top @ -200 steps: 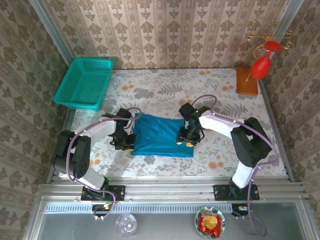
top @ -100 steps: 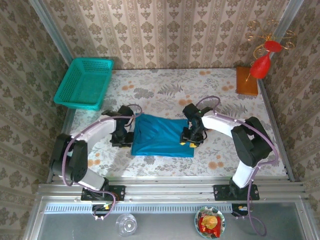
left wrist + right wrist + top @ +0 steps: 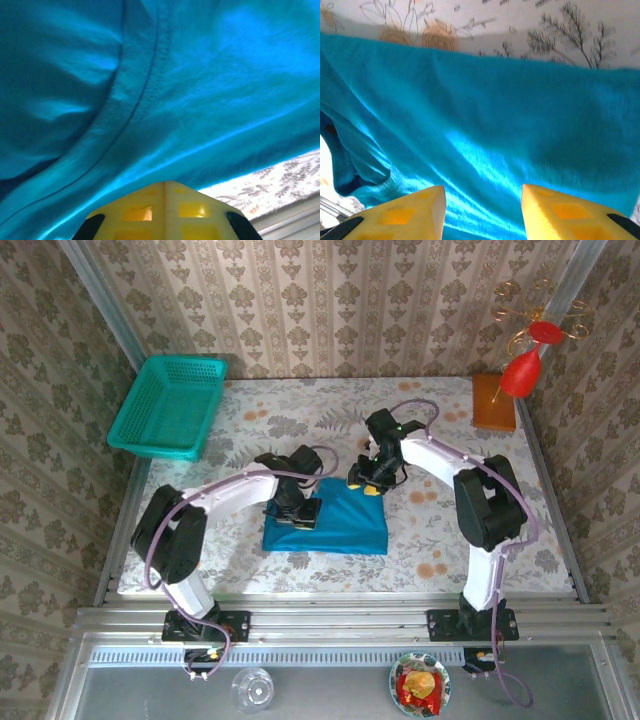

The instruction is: Fold the inside-out t-shirt

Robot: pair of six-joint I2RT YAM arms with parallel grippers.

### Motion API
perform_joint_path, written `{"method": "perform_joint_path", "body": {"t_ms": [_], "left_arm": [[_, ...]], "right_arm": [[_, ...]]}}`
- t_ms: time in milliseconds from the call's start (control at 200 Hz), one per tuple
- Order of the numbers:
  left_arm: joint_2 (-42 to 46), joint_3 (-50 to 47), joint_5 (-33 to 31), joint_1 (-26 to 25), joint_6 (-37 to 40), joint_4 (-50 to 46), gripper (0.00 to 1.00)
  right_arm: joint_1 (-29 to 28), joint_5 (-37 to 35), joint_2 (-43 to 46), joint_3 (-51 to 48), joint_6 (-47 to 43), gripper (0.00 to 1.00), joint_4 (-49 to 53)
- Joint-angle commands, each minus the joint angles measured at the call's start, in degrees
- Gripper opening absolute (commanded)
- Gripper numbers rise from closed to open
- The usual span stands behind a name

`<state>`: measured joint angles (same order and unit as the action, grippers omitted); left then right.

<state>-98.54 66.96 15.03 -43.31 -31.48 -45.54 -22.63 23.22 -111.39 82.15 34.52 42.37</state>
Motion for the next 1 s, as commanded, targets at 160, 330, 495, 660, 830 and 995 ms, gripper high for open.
{"method": "perform_joint_path", "body": {"t_ms": [160, 330, 495, 660, 830, 995], "left_arm": [[-3.1, -7.0, -1.8, 1.0, -2.2, 3.0, 0.03], [-2.7, -9.6, -2.3, 5.1, -0.8, 4.3, 0.03], [-4.5, -7.5, -3.5, 10.2, 3.5, 2.9, 0.03], [-8.6, -3.4, -3.9, 13.8, 8.6, 2.1, 0.03], [-11.3, 0.7, -4.4, 16.2, 11.6, 1.9, 0.03], [-13.3, 4.0, -4.2, 18.0, 14.0, 1.5, 0.05]], "right_arm": [[3.6, 3.1, -8.4, 3.0, -2.6, 0.44, 1.3], [4.6, 1.7, -6.5, -2.4, -2.9, 0.42, 1.3], [4.4, 1.4, -1.1, -11.7, -2.0, 0.41, -0.9], [1.6, 1.8, 6.0, -22.7, 1.1, 0.41, -4.3], [-4.7, 1.6, 12.8, -31.8, 7.9, 0.4, -8.0], [-14.4, 1.7, 16.3, -36.6, 17.1, 0.4, -13.3]]}}
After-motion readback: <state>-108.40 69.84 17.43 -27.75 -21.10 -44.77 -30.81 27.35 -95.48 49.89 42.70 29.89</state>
